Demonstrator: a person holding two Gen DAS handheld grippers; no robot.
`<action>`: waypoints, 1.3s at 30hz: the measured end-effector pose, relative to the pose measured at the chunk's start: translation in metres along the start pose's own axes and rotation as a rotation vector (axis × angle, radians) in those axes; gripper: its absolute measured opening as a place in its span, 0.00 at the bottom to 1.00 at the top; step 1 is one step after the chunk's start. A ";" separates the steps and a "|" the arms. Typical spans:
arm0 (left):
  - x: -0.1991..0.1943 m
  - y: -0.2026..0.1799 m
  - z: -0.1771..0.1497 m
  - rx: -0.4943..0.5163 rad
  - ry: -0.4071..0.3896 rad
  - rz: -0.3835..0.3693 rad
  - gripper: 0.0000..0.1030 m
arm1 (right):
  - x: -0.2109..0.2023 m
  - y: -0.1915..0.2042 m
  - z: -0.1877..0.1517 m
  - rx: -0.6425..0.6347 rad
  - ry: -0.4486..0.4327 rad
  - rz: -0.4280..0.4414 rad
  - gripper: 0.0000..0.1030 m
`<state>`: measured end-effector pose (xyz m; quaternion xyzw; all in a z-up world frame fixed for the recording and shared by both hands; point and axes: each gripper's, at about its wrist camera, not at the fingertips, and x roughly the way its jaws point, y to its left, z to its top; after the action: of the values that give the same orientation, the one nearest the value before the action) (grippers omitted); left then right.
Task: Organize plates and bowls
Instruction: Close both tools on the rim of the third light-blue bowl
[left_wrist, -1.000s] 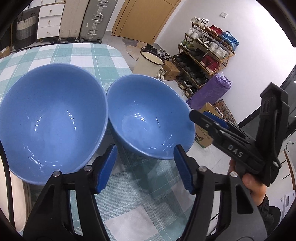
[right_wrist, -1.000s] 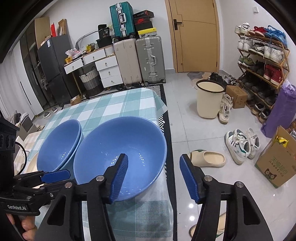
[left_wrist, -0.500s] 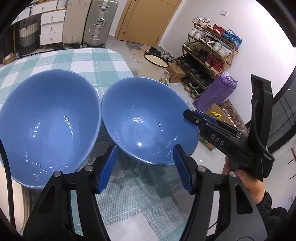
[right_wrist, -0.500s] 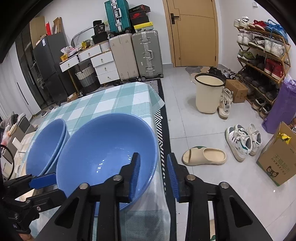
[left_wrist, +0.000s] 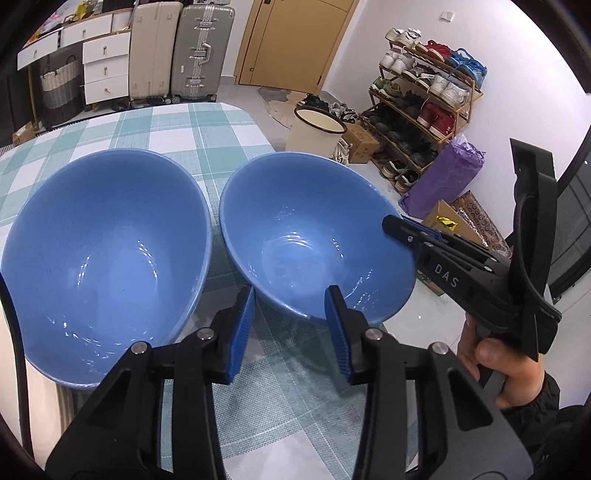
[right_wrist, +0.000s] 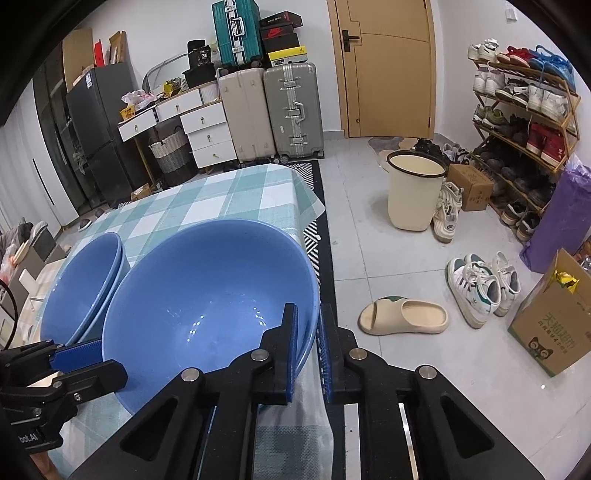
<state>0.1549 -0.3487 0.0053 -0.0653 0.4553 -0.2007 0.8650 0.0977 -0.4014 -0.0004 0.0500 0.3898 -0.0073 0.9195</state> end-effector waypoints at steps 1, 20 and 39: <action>0.000 0.000 0.000 0.000 0.001 0.000 0.35 | 0.000 0.000 0.000 -0.002 -0.001 -0.002 0.11; -0.020 0.002 0.002 0.024 -0.033 -0.031 0.35 | -0.029 0.006 -0.004 -0.012 -0.044 -0.023 0.12; -0.081 -0.006 -0.005 0.054 -0.115 -0.051 0.35 | -0.080 0.028 0.000 -0.038 -0.116 -0.041 0.13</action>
<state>0.1081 -0.3214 0.0655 -0.0648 0.3977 -0.2306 0.8857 0.0440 -0.3752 0.0594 0.0238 0.3369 -0.0215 0.9410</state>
